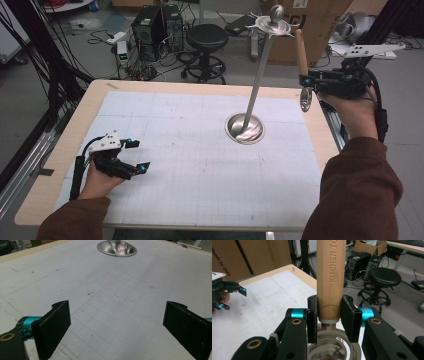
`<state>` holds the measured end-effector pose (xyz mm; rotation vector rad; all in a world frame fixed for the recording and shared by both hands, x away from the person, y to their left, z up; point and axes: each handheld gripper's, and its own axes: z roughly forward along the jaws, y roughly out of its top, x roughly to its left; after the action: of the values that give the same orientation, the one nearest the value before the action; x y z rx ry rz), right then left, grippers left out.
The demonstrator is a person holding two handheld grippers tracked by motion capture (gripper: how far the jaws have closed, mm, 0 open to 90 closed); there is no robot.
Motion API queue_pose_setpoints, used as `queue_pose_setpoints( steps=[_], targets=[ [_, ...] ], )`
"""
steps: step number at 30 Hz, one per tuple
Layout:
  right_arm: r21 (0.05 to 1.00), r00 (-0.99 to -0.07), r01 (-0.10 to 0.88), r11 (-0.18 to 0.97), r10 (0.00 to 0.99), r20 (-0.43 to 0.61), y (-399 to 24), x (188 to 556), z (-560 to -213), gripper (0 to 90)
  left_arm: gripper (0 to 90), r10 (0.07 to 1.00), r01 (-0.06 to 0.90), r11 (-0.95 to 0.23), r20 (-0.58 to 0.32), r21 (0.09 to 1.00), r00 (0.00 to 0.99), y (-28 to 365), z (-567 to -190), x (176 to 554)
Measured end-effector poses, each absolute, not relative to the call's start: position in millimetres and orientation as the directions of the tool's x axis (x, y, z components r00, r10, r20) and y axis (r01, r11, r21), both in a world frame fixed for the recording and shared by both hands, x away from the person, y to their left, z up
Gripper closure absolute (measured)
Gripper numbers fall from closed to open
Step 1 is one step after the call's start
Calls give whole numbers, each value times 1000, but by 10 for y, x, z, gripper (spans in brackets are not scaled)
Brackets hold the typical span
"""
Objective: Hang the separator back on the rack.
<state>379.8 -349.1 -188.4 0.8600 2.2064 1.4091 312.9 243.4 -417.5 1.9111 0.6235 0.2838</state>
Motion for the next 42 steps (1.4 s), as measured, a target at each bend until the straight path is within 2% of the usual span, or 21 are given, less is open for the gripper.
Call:
queue_pose_setpoints(
  steps=[42],
  targets=[
    [902, -741, 310, 300, 671, 32, -3104, 4046, -2066, 685, 83, 543, 289, -295, -89, 911, 835, 2445, -4164, 3124]
  ],
)
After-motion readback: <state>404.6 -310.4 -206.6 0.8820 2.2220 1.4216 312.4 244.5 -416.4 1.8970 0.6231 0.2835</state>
